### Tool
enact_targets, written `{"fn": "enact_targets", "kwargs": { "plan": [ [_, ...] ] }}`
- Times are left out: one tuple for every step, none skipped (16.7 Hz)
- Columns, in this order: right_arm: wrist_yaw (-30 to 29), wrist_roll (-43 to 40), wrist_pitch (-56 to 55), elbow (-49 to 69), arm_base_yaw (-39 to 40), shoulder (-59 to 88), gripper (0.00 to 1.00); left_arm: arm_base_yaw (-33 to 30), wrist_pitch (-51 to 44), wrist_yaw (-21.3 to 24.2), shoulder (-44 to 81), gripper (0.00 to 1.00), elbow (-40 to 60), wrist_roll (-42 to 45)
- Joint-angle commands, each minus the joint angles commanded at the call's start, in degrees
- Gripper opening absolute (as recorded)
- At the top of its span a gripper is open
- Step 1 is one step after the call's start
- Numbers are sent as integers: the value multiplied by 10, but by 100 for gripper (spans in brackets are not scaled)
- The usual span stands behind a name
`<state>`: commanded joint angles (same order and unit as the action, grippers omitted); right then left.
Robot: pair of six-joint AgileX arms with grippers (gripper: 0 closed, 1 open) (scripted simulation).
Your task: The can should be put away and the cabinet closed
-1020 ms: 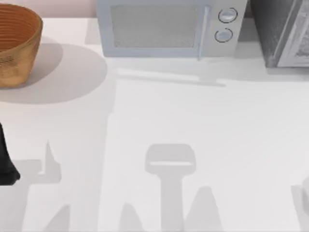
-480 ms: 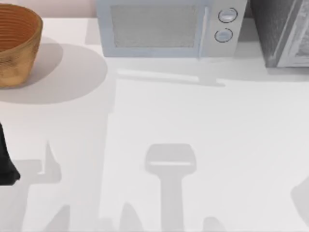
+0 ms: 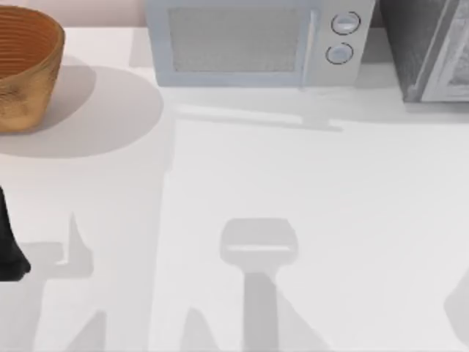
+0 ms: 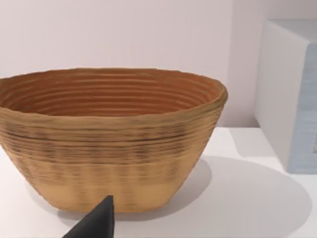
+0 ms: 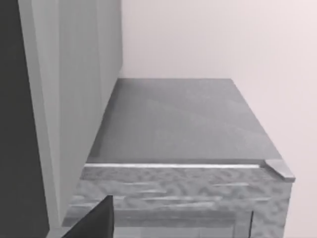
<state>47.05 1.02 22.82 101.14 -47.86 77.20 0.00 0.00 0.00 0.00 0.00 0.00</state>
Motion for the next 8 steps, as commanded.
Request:
{"fn": "enact_targets", "kwargs": {
  "plan": [
    [-39, 0, 2, 2, 39, 1, 100, 0, 0, 0, 0, 100, 0, 0],
    [-83, -1, 4, 5, 82, 1, 100, 0, 0, 0, 0, 100, 0, 0],
    [-131, -1, 6, 6, 129, 1, 100, 0, 0, 0, 0, 100, 0, 0],
    [-181, -1, 8, 7, 180, 1, 100, 0, 0, 0, 0, 100, 0, 0],
    [-234, -2, 11, 7, 232, 1, 100, 0, 0, 0, 0, 100, 0, 0],
    [-288, -2, 13, 7, 287, -1, 100, 0, 0, 0, 0, 100, 0, 0],
    [-343, -1, 15, 5, 342, -2, 100, 0, 0, 0, 0, 100, 0, 0],
    [-397, -1, 17, 3, 396, -4, 100, 0, 0, 0, 0, 100, 0, 0]
  ]
}}
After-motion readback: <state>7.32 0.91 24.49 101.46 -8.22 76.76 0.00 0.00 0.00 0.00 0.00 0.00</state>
